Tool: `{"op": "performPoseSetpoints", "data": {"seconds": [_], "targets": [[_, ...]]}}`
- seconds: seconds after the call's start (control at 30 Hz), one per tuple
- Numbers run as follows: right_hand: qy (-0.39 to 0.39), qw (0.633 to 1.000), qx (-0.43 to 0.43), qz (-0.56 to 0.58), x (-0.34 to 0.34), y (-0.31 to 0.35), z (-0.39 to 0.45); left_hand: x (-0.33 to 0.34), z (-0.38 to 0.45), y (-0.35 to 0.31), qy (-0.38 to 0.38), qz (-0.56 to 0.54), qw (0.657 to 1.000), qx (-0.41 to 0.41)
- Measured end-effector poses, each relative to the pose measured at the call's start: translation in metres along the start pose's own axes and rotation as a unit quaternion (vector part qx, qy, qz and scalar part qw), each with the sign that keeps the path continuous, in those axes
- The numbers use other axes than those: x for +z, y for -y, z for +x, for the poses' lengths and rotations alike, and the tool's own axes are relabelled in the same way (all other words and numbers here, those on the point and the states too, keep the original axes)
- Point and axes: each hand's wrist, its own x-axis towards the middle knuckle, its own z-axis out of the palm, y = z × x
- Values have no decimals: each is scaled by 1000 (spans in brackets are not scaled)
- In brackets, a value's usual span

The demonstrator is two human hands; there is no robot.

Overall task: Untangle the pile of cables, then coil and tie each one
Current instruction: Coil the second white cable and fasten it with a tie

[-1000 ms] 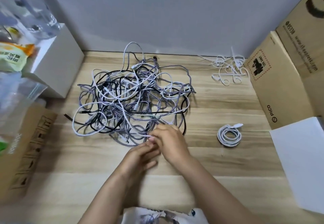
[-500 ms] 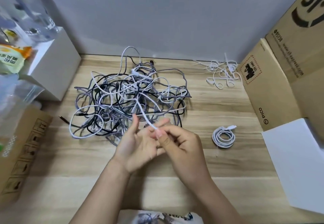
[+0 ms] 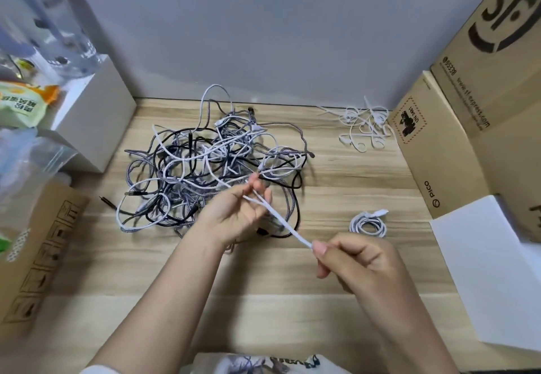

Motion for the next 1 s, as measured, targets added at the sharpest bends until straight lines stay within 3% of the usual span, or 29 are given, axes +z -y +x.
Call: {"op": "performPoseSetpoints", "data": {"seconds": [0.13, 0.2, 0.37, 0.47, 0.53, 0.6, 0.63, 0.67, 0.73, 0.77, 0.87, 1.0], "targets": [[-29, 999, 10, 13, -6, 4, -1, 3, 7, -14, -20, -47, 997, 53], [-58, 997, 11, -53, -6, -5, 9, 5, 7, -15, -10, -53, 996, 68], [-108, 972, 17, -209, 7, -41, 51, 11, -2, 0, 40, 69, 992, 103], [-152, 941, -45, -298, 24, -51, 69, 9, -7, 7, 61, 157, 974, 149], [-230, 894, -80, -375, 35, -51, 76, 9, -11, 14, 75, 225, 955, 177], [-243, 848, -121, -455, 44, -48, 78, 9, -13, 20, 91, 251, 944, 192], [-212, 851, -130, -462, 46, -46, 80, 10, -14, 23, 101, 253, 942, 195], [-160, 878, -118, -436, 50, -47, 82, 12, -17, 25, 108, 249, 942, 198], [-55, 962, -32, -267, 56, -48, 83, 16, -25, 32, 108, 246, 942, 201], [-39, 985, 7, -166, 58, -48, 82, 18, -29, 34, 106, 245, 943, 199], [-51, 999, 4, -5, 58, -54, 76, 22, -42, 37, 123, 255, 940, 189], [-68, 995, -78, -12, 50, -53, 61, 22, -56, 37, 125, 345, 915, 166]]}}
